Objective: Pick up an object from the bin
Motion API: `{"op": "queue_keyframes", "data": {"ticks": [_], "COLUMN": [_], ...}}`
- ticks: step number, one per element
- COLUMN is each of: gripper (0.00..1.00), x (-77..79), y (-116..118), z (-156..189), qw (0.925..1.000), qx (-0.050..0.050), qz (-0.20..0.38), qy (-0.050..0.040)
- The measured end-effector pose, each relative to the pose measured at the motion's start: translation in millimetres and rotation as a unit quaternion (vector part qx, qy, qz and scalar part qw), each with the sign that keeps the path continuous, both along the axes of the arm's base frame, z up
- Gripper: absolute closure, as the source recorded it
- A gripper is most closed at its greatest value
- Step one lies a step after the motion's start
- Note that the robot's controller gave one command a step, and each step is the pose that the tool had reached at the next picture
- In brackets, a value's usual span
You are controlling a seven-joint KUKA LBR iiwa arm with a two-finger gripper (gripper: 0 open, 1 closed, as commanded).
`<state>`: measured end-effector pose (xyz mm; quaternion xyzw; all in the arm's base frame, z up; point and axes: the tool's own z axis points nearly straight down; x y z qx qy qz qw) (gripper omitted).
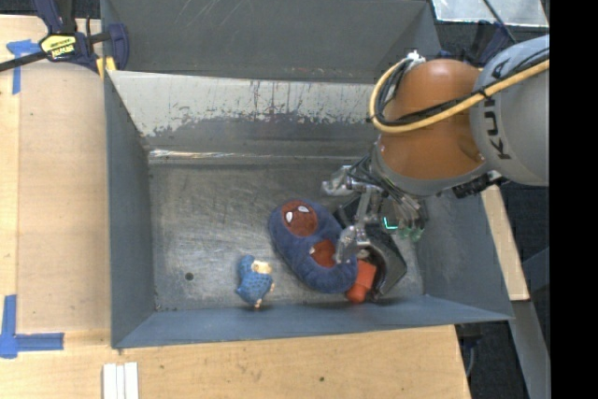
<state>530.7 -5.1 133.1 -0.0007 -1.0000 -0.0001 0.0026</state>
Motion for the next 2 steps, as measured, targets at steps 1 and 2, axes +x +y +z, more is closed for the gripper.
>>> {"op": "queue_keyframes", "data": {"ticks": [1,2], "gripper": [0.0,1.0], "x": [12.9,12.0], "y": [2.6,2.3], "z": [-58.0,-55.4], "qw": [0.9991,0.9991], "qx": [0.001,0.0], "qz": [0.041,0.041], "qy": [-0.0042,-0.0018]}}
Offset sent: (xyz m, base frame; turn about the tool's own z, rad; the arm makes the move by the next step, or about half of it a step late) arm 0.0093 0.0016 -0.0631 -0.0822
